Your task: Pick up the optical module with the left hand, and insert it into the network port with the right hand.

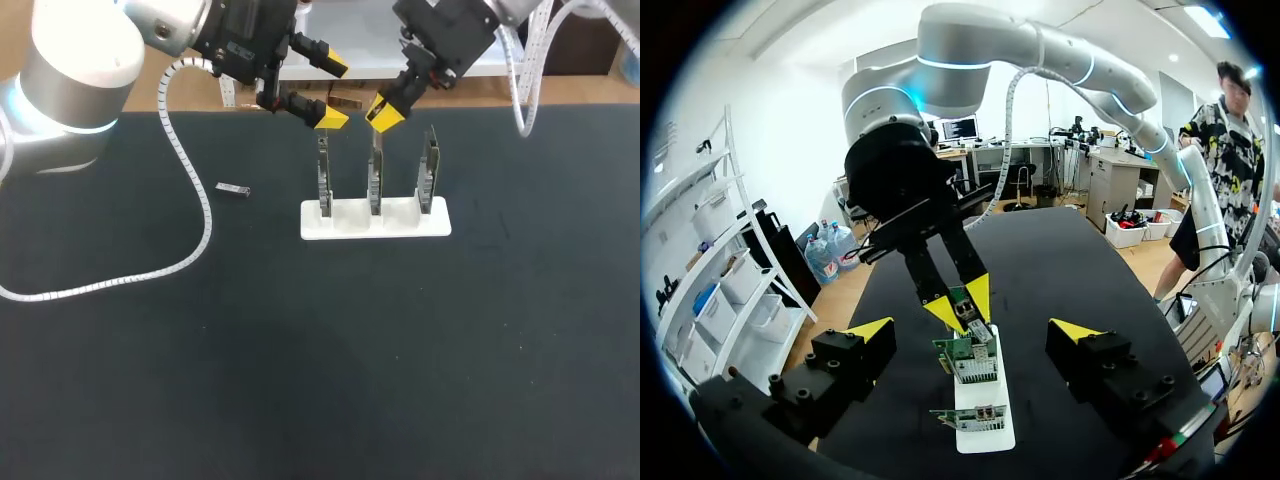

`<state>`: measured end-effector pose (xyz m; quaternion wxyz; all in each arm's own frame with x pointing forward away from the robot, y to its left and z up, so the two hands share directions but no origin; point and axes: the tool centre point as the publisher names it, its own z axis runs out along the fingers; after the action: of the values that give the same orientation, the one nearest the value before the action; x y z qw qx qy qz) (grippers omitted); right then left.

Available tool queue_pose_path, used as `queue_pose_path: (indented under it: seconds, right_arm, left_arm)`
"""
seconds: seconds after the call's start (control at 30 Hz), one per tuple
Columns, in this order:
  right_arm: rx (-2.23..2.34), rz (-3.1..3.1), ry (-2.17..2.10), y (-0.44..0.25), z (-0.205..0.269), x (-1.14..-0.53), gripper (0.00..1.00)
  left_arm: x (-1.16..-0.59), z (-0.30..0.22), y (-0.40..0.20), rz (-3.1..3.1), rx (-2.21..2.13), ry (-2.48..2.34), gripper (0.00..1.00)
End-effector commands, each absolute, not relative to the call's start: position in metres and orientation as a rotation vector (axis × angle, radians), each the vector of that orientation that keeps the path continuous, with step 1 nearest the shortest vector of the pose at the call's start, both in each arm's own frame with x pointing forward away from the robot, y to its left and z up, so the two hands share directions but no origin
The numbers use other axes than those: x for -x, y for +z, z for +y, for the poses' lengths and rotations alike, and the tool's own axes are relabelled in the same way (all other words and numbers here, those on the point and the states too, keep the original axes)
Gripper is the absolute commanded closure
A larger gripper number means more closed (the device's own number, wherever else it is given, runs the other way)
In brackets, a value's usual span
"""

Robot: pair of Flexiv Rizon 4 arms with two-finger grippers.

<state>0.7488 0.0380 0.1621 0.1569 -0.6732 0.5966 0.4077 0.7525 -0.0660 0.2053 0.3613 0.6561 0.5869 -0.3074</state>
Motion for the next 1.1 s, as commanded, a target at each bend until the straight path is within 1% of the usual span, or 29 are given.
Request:
queue_pose_path:
  seconds: [0.03,0.6,1.1]
  right_arm:
    - [1.916,1.711,1.173,0.159,0.036,-0.749,1.00]
    - [1.913,1.726,1.183,0.154,0.037,-0.748,1.00]
    - [1.933,1.713,1.139,0.165,0.036,-0.749,1.00]
  left_arm:
    - [-0.754,-0.067,0.207,1.519,-1.696,-0.792,0.00]
    - [-0.754,-0.067,0.207,1.519,-1.696,-0.792,0.00]
    - [-0.754,-0.067,0.207,1.519,-1.696,-0.792,0.00]
